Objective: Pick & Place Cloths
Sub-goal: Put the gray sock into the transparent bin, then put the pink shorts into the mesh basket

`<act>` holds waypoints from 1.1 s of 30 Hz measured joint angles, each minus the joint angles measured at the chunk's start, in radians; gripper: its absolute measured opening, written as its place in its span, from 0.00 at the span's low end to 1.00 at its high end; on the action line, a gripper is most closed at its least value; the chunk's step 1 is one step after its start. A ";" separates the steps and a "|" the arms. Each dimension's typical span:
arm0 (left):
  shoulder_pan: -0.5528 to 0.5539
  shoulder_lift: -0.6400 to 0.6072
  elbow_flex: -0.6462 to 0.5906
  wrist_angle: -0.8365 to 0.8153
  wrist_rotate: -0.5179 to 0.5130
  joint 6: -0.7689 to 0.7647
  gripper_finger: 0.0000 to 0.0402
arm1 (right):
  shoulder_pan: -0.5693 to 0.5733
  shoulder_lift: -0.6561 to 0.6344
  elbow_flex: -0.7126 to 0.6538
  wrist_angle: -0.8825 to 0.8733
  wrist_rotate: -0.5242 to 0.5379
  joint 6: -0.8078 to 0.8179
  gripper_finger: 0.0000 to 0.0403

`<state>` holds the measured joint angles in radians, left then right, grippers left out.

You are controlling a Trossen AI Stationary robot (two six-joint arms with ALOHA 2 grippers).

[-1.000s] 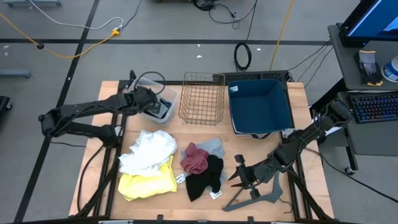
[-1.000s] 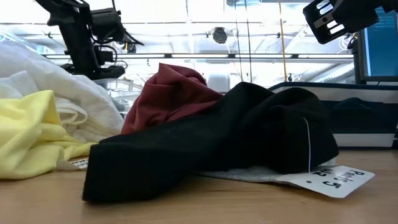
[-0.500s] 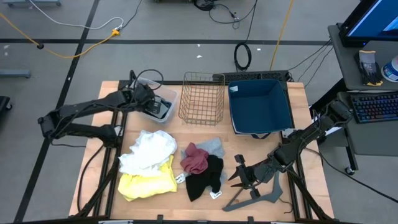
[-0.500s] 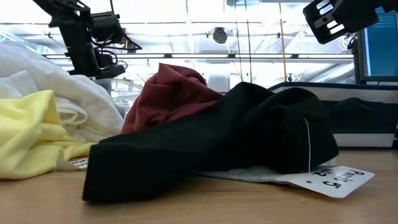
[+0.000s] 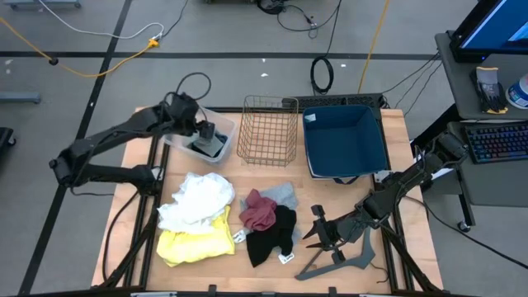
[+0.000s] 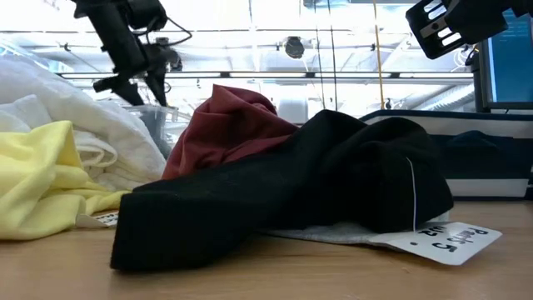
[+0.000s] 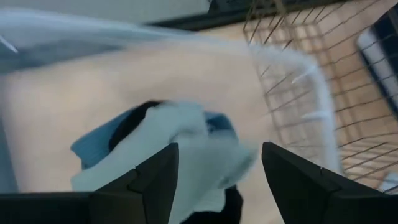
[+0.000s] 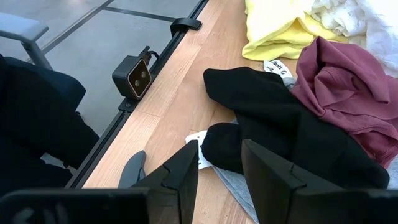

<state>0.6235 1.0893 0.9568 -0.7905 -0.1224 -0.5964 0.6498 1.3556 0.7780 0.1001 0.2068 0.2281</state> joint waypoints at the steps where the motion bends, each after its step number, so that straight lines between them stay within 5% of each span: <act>1: 0.001 0.000 0.017 -0.008 0.000 0.000 0.58 | 0.000 0.000 0.000 0.000 0.000 0.000 0.29; 17: -0.110 0.000 0.126 -0.074 0.112 -0.023 0.58 | 0.000 0.000 0.000 0.000 -0.003 0.000 0.29; 25: -0.301 0.000 0.126 -0.043 -0.059 0.052 0.58 | 0.000 0.000 0.000 0.000 -0.003 -0.004 0.29; 33: -0.548 0.000 0.126 0.171 -0.154 0.176 0.58 | 0.000 0.000 0.000 0.000 -0.002 -0.004 0.29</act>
<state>0.0759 1.0893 1.0828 -0.6197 -0.2766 -0.4205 0.6498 1.3556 0.7780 0.0998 0.2050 0.2241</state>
